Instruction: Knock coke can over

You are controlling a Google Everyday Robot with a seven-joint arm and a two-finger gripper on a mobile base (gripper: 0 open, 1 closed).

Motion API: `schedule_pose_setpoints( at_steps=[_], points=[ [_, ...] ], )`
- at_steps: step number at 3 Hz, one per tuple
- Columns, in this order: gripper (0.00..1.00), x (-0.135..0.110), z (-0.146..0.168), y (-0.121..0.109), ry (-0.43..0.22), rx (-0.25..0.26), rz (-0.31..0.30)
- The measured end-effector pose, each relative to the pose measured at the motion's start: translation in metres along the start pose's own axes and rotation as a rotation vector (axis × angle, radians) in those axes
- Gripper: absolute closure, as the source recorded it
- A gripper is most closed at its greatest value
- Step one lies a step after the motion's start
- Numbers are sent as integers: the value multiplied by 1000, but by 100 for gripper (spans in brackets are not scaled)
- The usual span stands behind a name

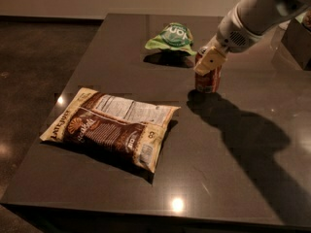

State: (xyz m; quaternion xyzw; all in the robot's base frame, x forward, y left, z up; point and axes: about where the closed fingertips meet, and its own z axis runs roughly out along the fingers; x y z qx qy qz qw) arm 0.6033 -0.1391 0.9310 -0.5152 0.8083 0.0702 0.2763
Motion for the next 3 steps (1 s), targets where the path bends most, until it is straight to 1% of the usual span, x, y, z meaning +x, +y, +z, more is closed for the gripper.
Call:
schedule_pose_setpoints(
  at_steps=[1, 2, 3],
  points=[
    [100, -6, -11, 8, 145, 16, -51],
    [100, -4, -14, 11, 300, 12, -102],
    [100, -2, -15, 10, 420, 10, -141]
  ],
)
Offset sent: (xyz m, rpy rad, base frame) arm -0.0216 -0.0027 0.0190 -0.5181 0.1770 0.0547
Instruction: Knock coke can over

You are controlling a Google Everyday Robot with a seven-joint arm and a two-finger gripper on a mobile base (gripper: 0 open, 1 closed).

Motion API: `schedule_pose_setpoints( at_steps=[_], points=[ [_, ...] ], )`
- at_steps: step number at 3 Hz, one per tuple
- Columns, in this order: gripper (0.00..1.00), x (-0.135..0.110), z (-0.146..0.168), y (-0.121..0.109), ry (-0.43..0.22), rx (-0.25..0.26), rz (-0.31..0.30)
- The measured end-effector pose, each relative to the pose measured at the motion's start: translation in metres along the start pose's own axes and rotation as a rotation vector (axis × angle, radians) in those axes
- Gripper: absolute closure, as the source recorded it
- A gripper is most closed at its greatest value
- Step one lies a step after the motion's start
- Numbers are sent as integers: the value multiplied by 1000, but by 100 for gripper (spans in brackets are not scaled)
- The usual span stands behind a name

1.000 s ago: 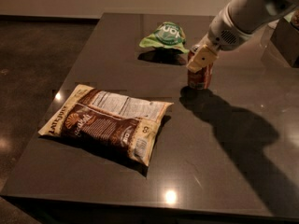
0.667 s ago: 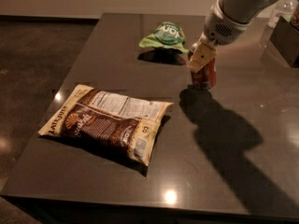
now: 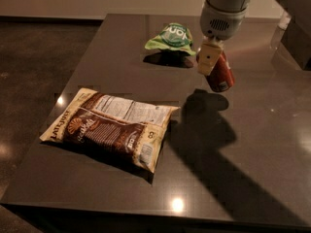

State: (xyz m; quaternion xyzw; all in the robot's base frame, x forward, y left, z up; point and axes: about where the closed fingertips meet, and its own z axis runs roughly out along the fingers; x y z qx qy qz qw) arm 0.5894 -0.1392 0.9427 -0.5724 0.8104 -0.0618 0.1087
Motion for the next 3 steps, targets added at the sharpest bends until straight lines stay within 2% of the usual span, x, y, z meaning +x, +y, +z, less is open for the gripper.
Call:
schedule_pose_setpoints(
  at_steps=[1, 3],
  points=[
    [84, 1, 4, -4, 80, -2, -32],
    [37, -1, 20, -5, 149, -33, -95]
  ],
)
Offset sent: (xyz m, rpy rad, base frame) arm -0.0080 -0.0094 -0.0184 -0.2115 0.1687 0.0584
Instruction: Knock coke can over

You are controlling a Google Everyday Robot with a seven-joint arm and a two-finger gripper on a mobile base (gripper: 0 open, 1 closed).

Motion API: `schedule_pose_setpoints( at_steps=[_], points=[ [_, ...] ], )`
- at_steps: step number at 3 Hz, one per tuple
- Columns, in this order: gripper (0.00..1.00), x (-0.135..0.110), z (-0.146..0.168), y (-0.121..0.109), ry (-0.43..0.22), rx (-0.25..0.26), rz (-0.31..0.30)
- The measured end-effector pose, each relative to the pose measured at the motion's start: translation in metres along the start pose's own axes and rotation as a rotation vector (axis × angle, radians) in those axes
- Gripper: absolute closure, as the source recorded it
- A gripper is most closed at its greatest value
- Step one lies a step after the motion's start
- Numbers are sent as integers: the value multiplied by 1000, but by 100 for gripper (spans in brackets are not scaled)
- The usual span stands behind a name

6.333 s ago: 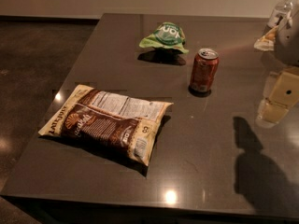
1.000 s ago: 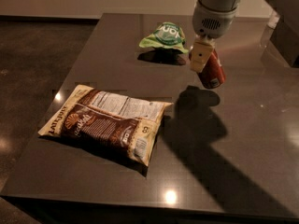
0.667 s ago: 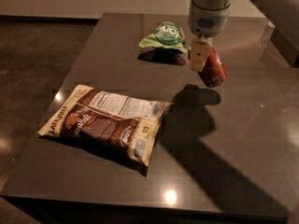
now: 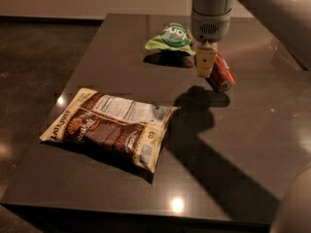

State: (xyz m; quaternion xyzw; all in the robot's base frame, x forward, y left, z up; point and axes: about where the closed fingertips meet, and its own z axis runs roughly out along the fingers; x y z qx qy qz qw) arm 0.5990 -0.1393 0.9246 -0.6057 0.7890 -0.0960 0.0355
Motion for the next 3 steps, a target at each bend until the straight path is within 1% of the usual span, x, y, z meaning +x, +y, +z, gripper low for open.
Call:
schedule_pose_setpoints(
  at_steps=[1, 2, 3],
  points=[
    [15, -2, 10, 3, 15, -22, -32],
    [0, -7, 27, 13, 29, -67, -91],
    [0, -7, 27, 13, 29, -67, -91]
  ],
)
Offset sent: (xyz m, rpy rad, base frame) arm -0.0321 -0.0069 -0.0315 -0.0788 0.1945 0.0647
